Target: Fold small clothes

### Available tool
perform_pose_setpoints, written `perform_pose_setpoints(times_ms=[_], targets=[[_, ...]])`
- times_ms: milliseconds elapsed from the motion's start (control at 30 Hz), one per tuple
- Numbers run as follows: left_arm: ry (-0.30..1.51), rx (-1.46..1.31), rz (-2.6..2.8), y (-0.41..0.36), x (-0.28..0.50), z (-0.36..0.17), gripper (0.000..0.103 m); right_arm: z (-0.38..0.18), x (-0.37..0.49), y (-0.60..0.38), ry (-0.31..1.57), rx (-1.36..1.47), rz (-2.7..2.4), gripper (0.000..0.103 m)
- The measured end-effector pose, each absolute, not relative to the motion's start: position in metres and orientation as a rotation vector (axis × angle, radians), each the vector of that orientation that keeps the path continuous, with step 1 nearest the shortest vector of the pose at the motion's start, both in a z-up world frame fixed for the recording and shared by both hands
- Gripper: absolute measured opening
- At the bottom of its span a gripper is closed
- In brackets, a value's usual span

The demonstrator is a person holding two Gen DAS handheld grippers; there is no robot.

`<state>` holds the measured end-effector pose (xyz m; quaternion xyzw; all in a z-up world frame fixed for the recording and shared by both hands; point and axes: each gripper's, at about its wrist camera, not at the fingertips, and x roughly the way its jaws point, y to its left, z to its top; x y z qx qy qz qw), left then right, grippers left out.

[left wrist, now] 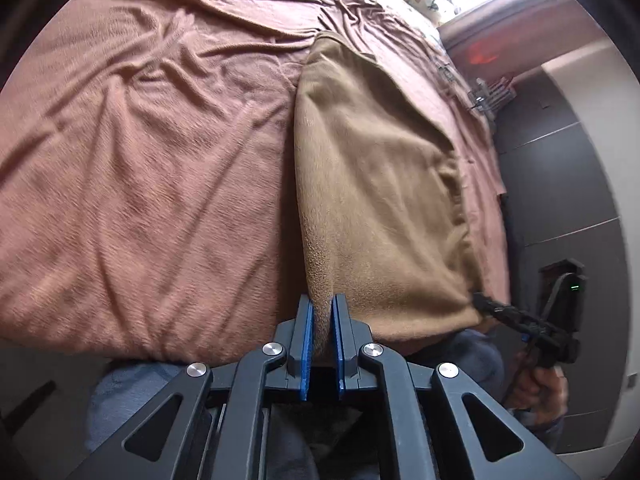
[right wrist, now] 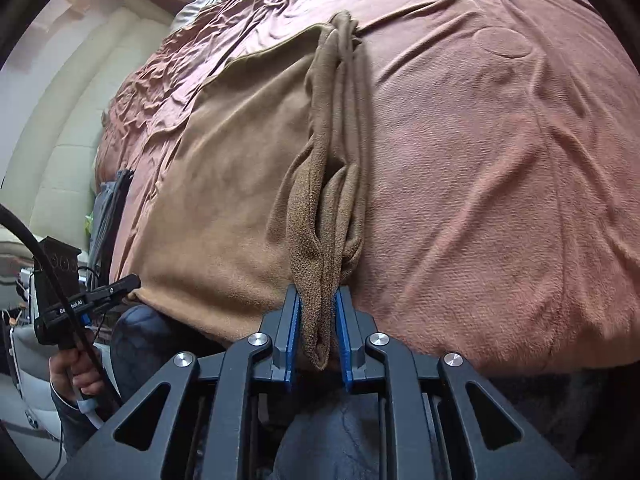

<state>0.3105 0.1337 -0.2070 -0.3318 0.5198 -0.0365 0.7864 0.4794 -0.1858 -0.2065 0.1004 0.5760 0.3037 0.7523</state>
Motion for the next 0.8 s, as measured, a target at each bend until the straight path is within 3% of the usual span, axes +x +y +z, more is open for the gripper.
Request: perform_pose_setpoints(times_ms=[100,167,233,433,800], targets=[[1.111,-0.694,-0.067,0.139,0.313,-0.203,0.011,-0.195,0.476,-0.192,1.215,0.214,0.646,0.022],[1.094,-0.688,-0.055,0.144,0.317,-0.198,0.024,-0.187,0.475,-0.194,1.190,0.206,0.616,0.056],[1.077,-0.680,-0.042,0.149,0.321,-0.194,0.034,-0.181,0.471,-0.194,1.146,0.212,0.607,0.067],[1.063,-0.685,-0.028,0.158,0.339,-0.191,0.040,-0.176,0.475,-0.191,1.110,0.264,0.630,0.067],[1.078,-0.683,0.000,0.169,0.375,-0.198,0.040,-0.181,0.516,-0.169,1.114,0.240,0.620,0.067]])
